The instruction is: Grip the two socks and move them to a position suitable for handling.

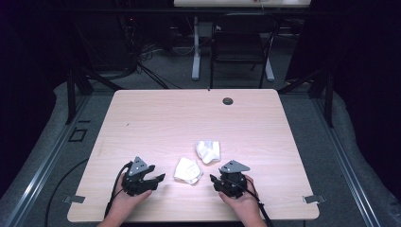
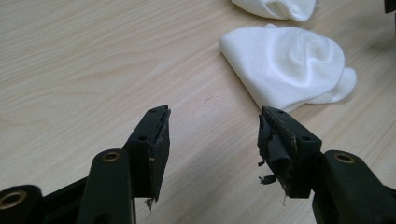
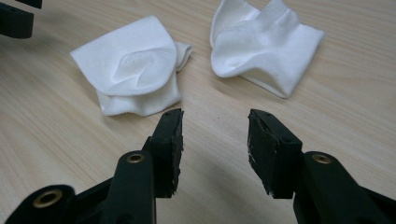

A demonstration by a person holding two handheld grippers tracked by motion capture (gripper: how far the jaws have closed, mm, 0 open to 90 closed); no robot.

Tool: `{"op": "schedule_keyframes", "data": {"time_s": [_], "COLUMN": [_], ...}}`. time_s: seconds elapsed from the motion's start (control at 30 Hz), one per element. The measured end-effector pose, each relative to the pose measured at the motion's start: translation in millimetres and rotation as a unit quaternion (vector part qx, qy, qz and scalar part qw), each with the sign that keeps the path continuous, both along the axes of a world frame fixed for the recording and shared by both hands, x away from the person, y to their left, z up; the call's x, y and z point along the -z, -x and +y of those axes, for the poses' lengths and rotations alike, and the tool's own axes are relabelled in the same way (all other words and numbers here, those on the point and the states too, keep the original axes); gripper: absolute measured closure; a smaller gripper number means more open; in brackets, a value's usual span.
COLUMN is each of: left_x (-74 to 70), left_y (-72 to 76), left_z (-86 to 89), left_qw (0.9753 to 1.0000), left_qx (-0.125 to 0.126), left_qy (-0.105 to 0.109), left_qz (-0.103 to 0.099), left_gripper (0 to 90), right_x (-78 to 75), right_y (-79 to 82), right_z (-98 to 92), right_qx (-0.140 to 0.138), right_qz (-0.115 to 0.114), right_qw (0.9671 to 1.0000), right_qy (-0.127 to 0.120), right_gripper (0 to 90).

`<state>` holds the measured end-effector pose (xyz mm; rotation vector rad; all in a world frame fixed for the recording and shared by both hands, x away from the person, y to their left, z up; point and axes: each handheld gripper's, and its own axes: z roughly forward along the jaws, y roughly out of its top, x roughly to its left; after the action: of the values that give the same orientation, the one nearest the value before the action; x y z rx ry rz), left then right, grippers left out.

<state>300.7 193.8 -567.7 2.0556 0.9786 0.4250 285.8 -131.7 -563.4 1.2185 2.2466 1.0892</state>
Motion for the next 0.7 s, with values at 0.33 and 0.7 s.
{"op": "schedule_keyframes", "data": {"time_s": [0.33,0.7], "left_x": [-2.6,-2.1], "left_y": [3.9,2.4], "left_z": [-4.5,-8.9], "left_qw": [1.0,1.0], "left_qx": [-0.003,0.004], "left_qy": [0.001,-0.002], "left_qz": [0.004,0.006], "left_gripper": [50.5,52.7], "right_x": [2.6,2.1], "right_y": [2.6,2.4], "right_z": [3.7,-1.5], "right_qx": [-0.009,0.001], "right_qz": [0.016,0.014], "right_qw": [0.9998,0.9999], "right_qy": [0.008,-0.002], "right_gripper": [63.4,64.0]}}
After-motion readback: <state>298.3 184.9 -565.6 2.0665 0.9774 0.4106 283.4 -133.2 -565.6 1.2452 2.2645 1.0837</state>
